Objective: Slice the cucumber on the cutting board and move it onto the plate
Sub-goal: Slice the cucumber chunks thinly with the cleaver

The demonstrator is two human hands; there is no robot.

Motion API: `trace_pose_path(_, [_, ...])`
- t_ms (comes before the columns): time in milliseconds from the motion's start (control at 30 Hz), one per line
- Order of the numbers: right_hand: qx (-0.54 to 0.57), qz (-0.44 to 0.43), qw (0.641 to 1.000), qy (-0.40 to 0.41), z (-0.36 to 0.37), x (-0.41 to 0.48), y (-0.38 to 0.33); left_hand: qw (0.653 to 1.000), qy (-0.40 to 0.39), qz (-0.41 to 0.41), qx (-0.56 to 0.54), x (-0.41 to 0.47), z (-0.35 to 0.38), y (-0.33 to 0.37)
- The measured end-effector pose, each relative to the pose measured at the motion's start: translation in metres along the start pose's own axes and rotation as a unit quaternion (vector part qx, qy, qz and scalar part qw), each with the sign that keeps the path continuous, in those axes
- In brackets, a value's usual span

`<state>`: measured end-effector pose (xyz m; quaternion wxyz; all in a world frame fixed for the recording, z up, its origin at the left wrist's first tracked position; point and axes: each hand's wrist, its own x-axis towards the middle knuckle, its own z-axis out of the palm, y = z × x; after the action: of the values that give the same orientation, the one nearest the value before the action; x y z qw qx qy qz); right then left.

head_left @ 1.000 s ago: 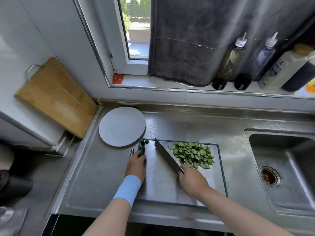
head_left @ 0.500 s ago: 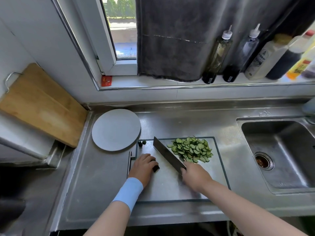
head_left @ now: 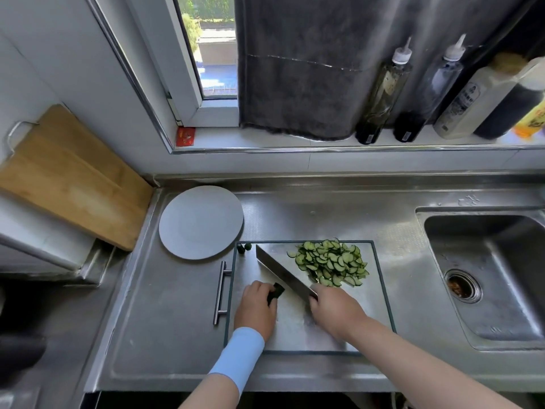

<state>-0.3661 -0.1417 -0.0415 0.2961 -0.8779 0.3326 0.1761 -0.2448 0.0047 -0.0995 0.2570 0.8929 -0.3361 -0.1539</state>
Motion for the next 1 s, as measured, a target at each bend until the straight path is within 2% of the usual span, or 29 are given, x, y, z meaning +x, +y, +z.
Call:
trace_pose_path(300, [-0.007,-0.043,0.998,-0.036,-0.011,0.007,0.005,0.999,0.01,-0.02,0.023,0.012,0.003,0.013])
trace_pose_path(567, [-0.022,-0.066,0.996,-0.058,-0.018,0.009,0.008,0.998,0.034,0.043,0.026,0.008,0.012,0.006])
trace_pose_path(767, [-0.01,-0.102,0.992,-0.077,-0.023,0.008,0.006,0.996,0.07,0.061,-0.002,0.007,0.017,0.003])
trace_pose_path(1000, [-0.024,-0.113,0.989,-0.089,-0.023,0.01,0.0,0.99,0.105,0.085,0.03,0.004,0.02,0.0])
